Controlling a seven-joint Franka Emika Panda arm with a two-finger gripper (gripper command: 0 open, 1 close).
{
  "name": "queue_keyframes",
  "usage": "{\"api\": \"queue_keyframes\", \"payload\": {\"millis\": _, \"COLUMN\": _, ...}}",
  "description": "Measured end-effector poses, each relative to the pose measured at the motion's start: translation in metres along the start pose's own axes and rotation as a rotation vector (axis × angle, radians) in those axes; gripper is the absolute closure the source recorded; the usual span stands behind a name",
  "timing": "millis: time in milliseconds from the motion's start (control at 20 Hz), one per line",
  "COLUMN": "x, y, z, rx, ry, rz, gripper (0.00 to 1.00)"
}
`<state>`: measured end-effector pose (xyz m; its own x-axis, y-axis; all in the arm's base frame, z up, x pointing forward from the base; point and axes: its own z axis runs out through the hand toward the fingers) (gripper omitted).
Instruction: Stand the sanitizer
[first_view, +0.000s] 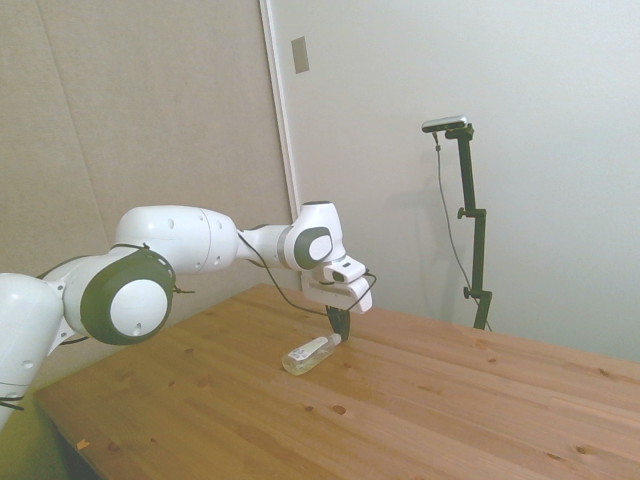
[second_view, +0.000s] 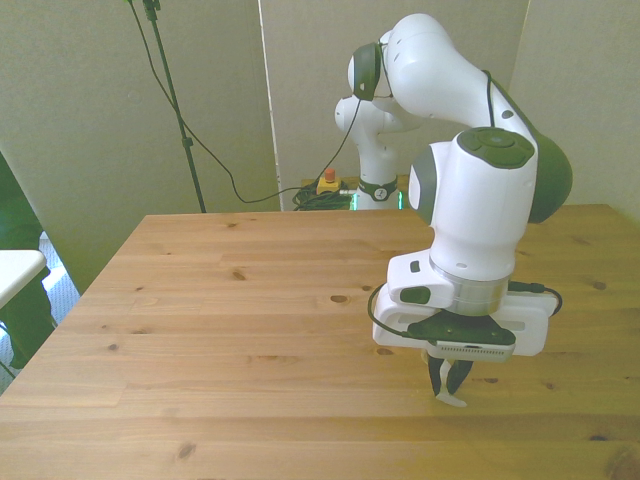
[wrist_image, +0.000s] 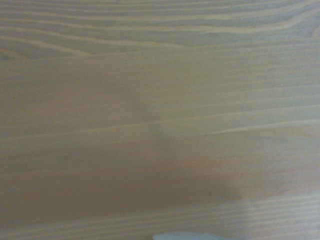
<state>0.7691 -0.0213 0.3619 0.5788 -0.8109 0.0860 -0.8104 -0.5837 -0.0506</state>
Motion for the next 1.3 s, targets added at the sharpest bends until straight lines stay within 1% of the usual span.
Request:
{"api": "queue_keyframes", "payload": {"millis": 150, "x": 0.003, "y": 0.001, "z": -0.008, "rx": 0.014, "ry": 0.004, "rz": 0.026, "gripper": 1.00}}
{"api": "queue_keyframes", "payload": {"millis": 500, "x": 0.007, "y": 0.003, "z": -0.044, "rx": 0.065, "ry": 0.077, "rz": 0.156, "gripper": 1.00}}
{"api": "queue_keyframes", "payload": {"millis": 900, "x": -0.019, "y": -0.002, "z": -0.067, "rx": 0.076, "ry": 0.264, "rz": 0.316, "gripper": 1.00}}
{"api": "queue_keyframes", "payload": {"millis": 1300, "x": -0.051, "y": 0.006, "z": -0.088, "rx": 0.072, "ry": 0.447, "rz": 0.453, "gripper": 1.00}}
